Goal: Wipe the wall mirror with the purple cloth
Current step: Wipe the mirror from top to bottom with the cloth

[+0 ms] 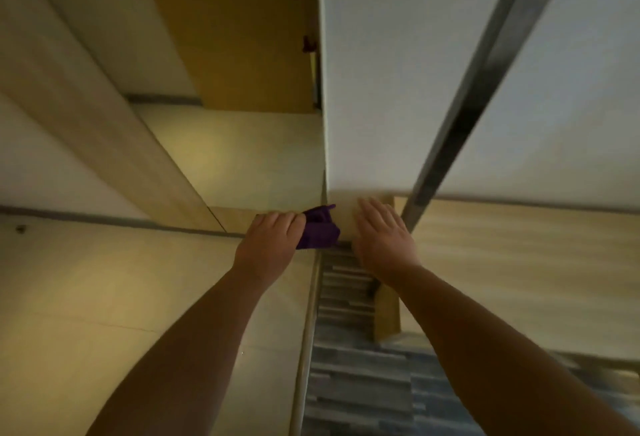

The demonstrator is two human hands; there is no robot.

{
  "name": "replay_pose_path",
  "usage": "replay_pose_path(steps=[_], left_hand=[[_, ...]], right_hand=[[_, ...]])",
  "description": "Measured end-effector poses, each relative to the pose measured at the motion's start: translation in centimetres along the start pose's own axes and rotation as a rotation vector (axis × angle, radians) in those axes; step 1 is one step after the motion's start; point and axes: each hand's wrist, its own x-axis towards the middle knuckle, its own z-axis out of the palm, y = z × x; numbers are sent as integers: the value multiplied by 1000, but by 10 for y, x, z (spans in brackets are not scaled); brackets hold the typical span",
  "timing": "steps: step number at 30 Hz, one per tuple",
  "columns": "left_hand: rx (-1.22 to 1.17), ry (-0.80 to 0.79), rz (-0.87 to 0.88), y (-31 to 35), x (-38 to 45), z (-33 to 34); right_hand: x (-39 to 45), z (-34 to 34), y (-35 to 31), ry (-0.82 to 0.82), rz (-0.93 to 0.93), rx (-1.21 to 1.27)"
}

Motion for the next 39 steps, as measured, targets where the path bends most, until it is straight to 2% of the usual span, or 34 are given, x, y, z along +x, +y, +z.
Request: replay_pose_path(steps=[4,11,18,25,34,39], left_hand=[[53,151,-67,-54,0,-55],[130,309,-156,-132,10,-124],[217,440,-206,-195,49,-192],[267,565,-159,-244,120,-255],[374,752,-189,-339,214,-373],[405,837,-214,-367,241,-424]], right_hand=[[53,-50,-44,52,-28,-137],[119,-127,-98,222,-83,-251],[182,-197,-114,385,-88,-299],[266,-262,-129,597,-131,-334],[373,-400,-144,883,-200,-435],[409,-461,-159,968,-233,-471]])
